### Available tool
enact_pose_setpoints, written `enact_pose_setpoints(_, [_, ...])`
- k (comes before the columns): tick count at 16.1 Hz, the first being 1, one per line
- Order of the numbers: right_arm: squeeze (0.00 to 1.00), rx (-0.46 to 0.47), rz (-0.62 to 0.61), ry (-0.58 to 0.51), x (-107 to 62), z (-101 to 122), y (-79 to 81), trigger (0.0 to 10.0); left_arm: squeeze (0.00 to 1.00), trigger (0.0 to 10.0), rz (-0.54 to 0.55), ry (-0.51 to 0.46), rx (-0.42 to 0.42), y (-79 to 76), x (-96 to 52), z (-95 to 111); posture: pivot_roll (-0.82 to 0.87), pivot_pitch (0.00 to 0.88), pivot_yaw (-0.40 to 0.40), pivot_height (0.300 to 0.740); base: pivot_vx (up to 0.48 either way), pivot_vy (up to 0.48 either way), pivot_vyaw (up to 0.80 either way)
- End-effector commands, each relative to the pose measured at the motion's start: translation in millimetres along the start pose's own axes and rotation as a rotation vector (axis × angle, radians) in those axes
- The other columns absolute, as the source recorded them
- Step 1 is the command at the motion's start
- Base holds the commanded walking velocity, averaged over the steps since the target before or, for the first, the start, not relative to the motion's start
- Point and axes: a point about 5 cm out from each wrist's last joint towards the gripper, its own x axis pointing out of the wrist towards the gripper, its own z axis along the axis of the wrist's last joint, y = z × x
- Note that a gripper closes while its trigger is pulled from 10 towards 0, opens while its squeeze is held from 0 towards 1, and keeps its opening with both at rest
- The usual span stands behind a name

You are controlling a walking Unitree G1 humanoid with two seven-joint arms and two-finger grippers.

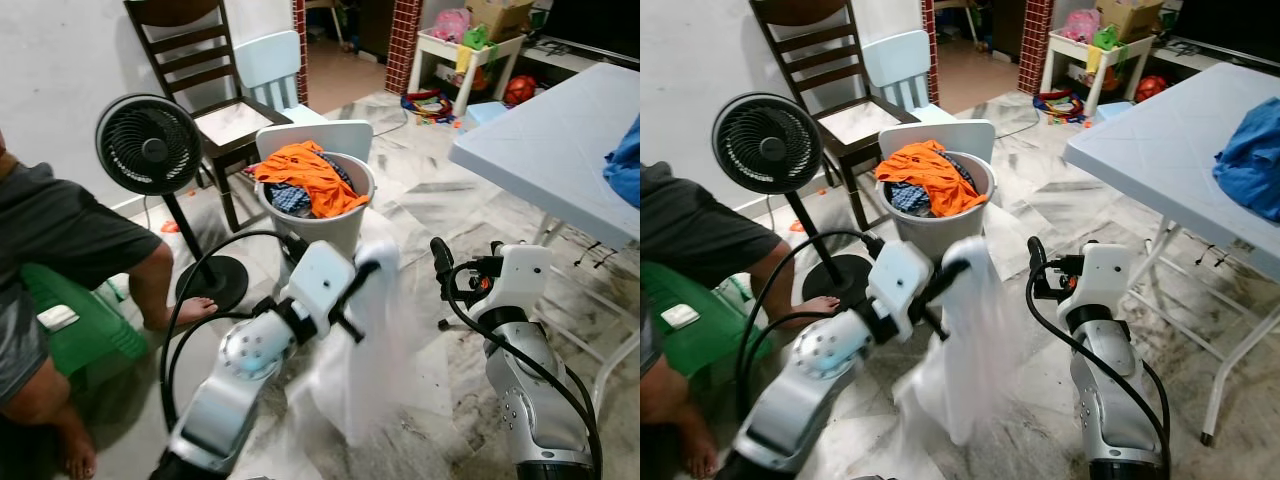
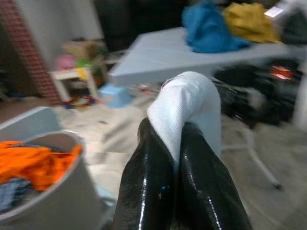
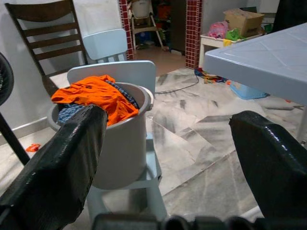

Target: Hang hanger

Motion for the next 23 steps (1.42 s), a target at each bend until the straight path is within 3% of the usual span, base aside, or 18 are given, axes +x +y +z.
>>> enact_pose_setpoints(1, [0.0, -0.004, -0.005, 0.004, 0.1, -1.7, -0.8, 10.0, 0.0, 10.0, -0.072, 0.013, 0.007, -1.4, -6.0, -1.2, 0.0, 0.055, 0.02, 0.74, 0.0, 0.0, 0.0])
enact_pose_setpoints(3, [0.0, -0.005, -0.006, 0.006, -0.9, -2.3, -0.9, 10.0, 0.0, 10.0, -0.184, 0.122, 0.075, 7.2, -25.6, -19.0, -0.01, 0.052, 0.02, 0.74, 0.0, 0.0, 0.0])
enact_pose_setpoints(4, [0.0, -0.011, -0.015, 0.012, -1.6, -2.8, -1.8, 10.0, 0.0, 10.0, -0.158, 0.188, 0.104, 21.6, -36.5, -28.7, -0.01, 0.047, 0.02, 0.74, 0.0, 0.0, 0.0])
enact_pose_setpoints(5, [0.0, -0.018, -0.033, 0.015, -1.9, -3.1, -4.4, 10.0, 0.0, 10.0, -0.03, 0.238, 0.136, 45.2, -46.5, -37.8, -0.01, 0.045, 0.024, 0.74, 0.0, 0.0, 0.0])
enact_pose_setpoints(6, [0.0, -0.022, -0.049, 0.015, -2.6, -3.4, -6.3, 10.0, 0.0, 10.0, 0.073, 0.259, 0.15, 58.9, -54.2, -43.0, -0.01, 0.042, 0.026, 0.74, 0.0, 0.0, 0.0])
enact_pose_setpoints(8, [0.0, -0.019, -0.106, 0.014, -2.7, -4.3, -12.2, 10.0, 0.0, 10.0, 0.214, 0.247, 0.096, 72.4, -65.3, -48.0, 0.0, 0.051, 0.028, 0.74, 0.0, 0.0, 0.0])
enact_pose_setpoints(9, [0.0, -0.01, -0.158, -0.001, -0.7, 2.0, -17.5, 10.0, 0.0, 10.0, 0.346, 0.188, 0.084, 80.4, -67.3, -40.4, 0.0, 0.061, 0.031, 0.74, 0.0, 0.0, -0.58])
enact_pose_setpoints(11, [0.0, -0.024, -0.177, 0.01, -4.1, -3.8, -21.4, 10.0, 0.0, 10.0, 0.546, 0.126, 0.004, 86.9, -72.6, -39.4, -0.01, 0.065, 0.03, 0.74, 0.0, 0.0, -0.8])
enact_pose_setpoints(13, [0.0, -0.046, -0.179, 0.007, -6.8, -3.4, -23.3, 10.0, 0.0, 10.0, 0.622, 0.083, -0.078, 84.1, -73.3, -36.9, -0.01, 0.064, 0.031, 0.74, 0.0, 0.0, -0.8])
enact_pose_setpoints(16, [0.0, -0.061, -0.173, 0.005, -6.0, -1.5, -24.3, 10.0, 0.0, 10.0, 0.64, 0.041, -0.124, 82.0, -67.3, -32.5, -0.02, 0.067, 0.025, 0.74, 0.0, 0.0, -0.8])
enact_pose_setpoints(23, [0.0, -0.068, -0.167, 0.011, -3.8, -2.6, -22.5, 10.0, 0.0, 10.0, 0.68, 0.052, -0.181, 88.8, -61.0, -34.1, -0.03, 0.063, 0.019, 0.74, 0.0, 0.0, -0.8])
